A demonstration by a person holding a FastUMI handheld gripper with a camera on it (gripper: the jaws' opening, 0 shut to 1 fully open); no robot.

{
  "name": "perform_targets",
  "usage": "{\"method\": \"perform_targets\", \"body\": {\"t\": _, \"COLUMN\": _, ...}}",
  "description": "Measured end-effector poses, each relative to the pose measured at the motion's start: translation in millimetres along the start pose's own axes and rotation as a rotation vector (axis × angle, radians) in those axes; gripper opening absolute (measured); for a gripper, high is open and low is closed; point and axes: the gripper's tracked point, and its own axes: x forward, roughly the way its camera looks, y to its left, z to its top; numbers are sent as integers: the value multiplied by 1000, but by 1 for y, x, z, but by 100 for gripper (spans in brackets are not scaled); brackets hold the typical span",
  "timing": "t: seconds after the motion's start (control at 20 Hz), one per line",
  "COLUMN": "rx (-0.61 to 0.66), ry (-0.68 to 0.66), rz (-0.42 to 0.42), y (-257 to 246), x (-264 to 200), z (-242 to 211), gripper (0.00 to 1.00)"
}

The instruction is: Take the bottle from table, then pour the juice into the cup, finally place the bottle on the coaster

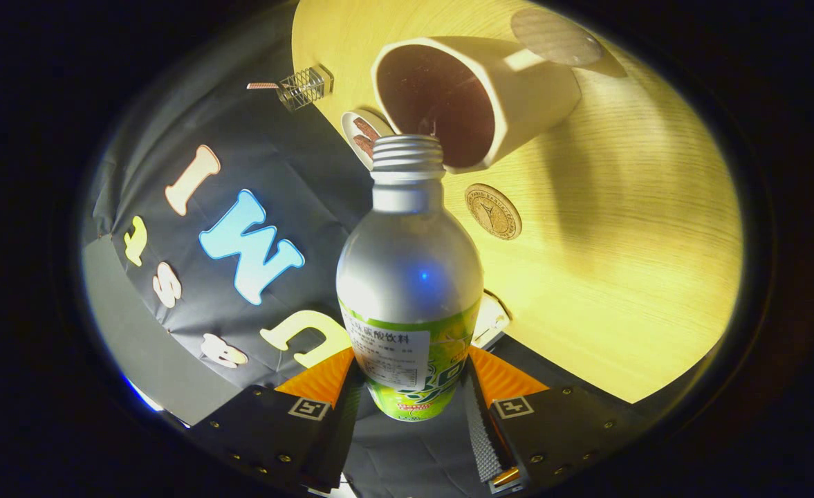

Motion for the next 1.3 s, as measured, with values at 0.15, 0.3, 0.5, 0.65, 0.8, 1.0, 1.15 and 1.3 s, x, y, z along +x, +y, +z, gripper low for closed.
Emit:
{"method": "perform_targets", "body": {"t": 0.15, "rx": 8, "ry": -5, "rz": -4, "y": -4, "x": -3, "z": 1, "gripper": 71}}
{"method": "perform_targets", "body": {"t": 0.3, "rx": 9, "ry": -8, "rz": -5, "y": -5, "x": -8, "z": 1, "gripper": 71}}
{"method": "perform_targets", "body": {"t": 0.5, "rx": -15, "ry": -10, "rz": -13, "y": -9, "x": -6, "z": -2, "gripper": 71}}
{"method": "perform_targets", "body": {"t": 0.65, "rx": -61, "ry": -30, "rz": -25, "y": -12, "x": -6, "z": 0, "gripper": 71}}
{"method": "perform_targets", "body": {"t": 0.8, "rx": -116, "ry": -52, "rz": -50, "y": -22, "x": -5, "z": 4, "gripper": 71}}
{"method": "perform_targets", "body": {"t": 1.0, "rx": -230, "ry": -74, "rz": -103, "y": -38, "x": -6, "z": 7, "gripper": 71}}
{"method": "perform_targets", "body": {"t": 1.15, "rx": -319, "ry": -96, "rz": -133, "y": -45, "x": -4, "z": 13, "gripper": 71}}
{"method": "perform_targets", "body": {"t": 1.3, "rx": -400, "ry": -118, "rz": -153, "y": -53, "x": -3, "z": 17, "gripper": 71}}
